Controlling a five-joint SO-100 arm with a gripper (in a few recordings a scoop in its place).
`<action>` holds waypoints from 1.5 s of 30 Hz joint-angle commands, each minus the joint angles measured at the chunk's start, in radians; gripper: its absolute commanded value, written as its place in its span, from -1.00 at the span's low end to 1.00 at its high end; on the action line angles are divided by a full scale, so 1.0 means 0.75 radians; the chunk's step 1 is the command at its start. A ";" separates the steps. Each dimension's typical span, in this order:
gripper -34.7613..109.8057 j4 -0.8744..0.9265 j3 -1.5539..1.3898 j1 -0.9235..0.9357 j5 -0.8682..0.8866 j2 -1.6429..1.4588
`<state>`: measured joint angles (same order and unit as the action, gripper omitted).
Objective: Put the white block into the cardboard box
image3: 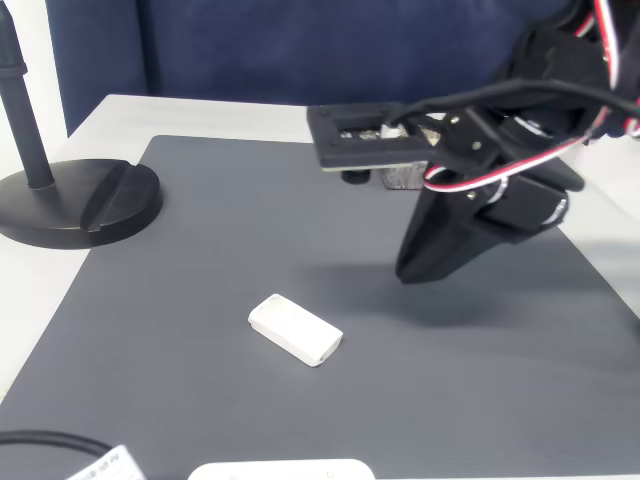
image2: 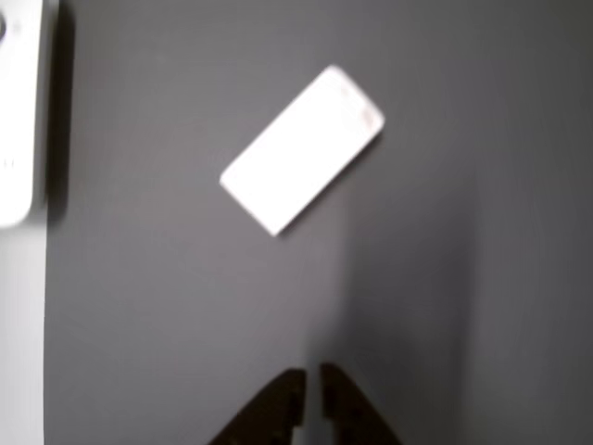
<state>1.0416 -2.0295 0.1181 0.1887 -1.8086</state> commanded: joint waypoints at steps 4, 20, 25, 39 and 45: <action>-0.54 -0.008 0.225 -0.008 0.006 0.108; -0.54 0.112 0.702 -0.057 0.006 0.499; -0.54 0.115 0.800 -0.065 -0.039 0.583; -0.54 0.123 0.824 -0.051 -0.321 0.616; -0.54 0.235 0.820 -0.039 -0.550 0.614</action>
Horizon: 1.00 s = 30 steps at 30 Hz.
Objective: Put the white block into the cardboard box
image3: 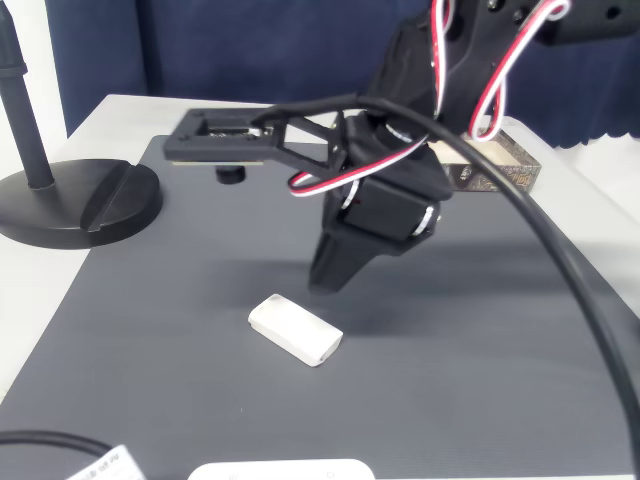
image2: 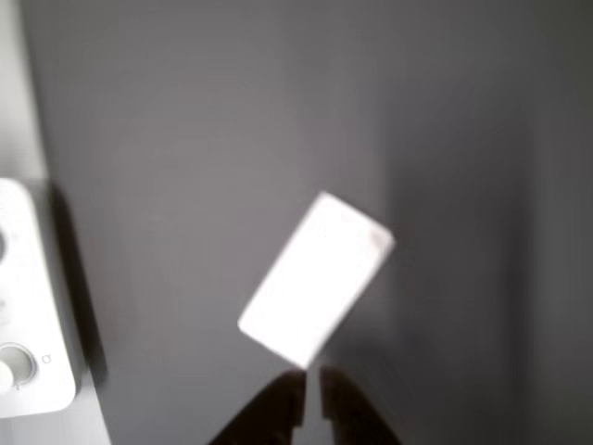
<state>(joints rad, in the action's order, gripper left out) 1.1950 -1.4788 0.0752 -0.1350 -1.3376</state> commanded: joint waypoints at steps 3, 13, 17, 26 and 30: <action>-0.54 -0.002 0.088 0.027 -0.237 -0.012; -0.54 -0.080 0.106 0.033 -0.706 -0.008; -0.54 -0.067 0.110 0.033 -0.765 -0.008; -0.54 0.022 0.119 0.039 -0.916 0.000; -0.54 0.076 0.133 0.041 -0.988 0.020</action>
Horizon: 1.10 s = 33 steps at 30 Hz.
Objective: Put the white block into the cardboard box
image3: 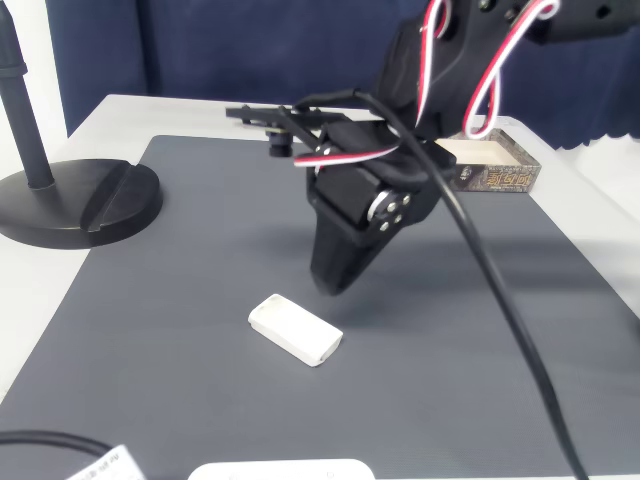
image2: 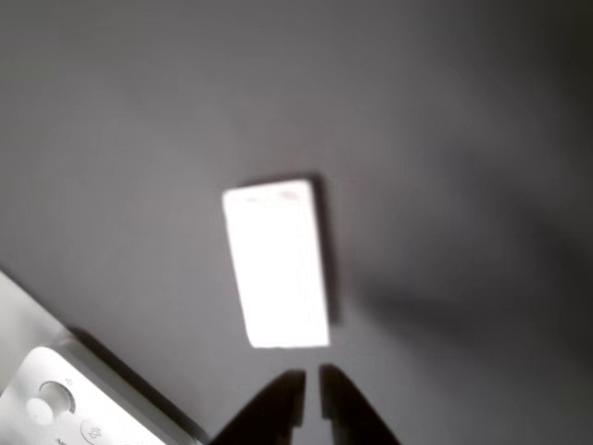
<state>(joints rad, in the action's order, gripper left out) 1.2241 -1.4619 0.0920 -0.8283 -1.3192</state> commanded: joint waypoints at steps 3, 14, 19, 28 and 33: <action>-0.54 0.051 0.149 0.020 -0.057 0.020; -0.53 0.053 0.229 0.039 0.006 0.096; -0.53 0.053 0.292 0.039 0.047 0.141; -0.41 0.125 0.317 0.041 0.145 0.162; -0.31 0.155 0.321 0.057 0.286 0.162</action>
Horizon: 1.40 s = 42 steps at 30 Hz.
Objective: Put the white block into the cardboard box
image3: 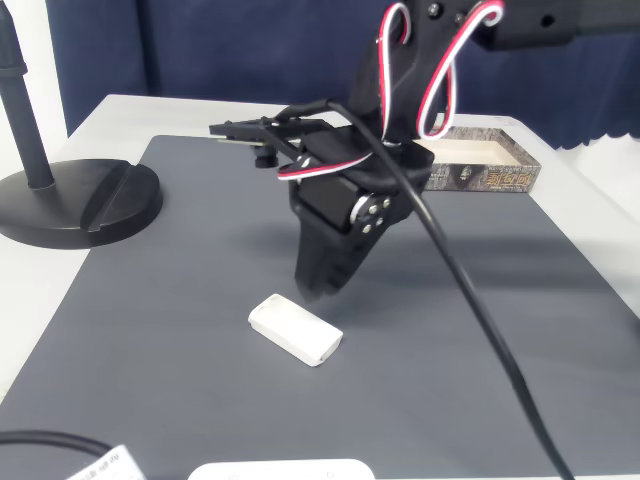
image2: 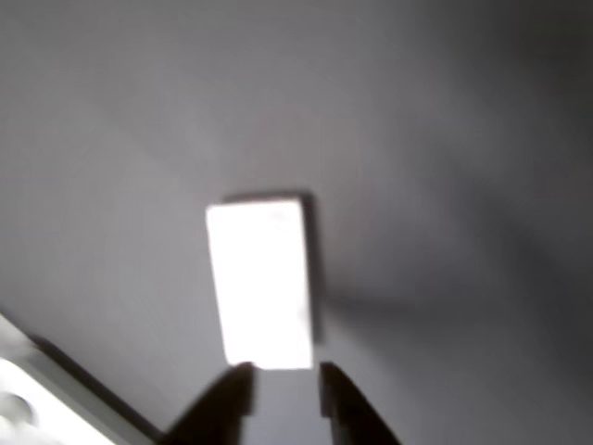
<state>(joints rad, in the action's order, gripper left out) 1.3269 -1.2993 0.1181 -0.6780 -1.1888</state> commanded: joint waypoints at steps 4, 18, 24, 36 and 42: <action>-0.26 0.016 0.119 0.031 0.117 -0.008; -0.20 -0.002 0.174 0.045 0.172 0.055; -0.16 0.000 0.190 0.055 0.194 0.076; -0.13 -0.004 0.256 0.057 0.229 0.149; -0.13 -0.004 0.264 0.051 0.225 0.170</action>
<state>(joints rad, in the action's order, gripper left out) 1.3361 -1.1796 0.1519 -0.5123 -1.0569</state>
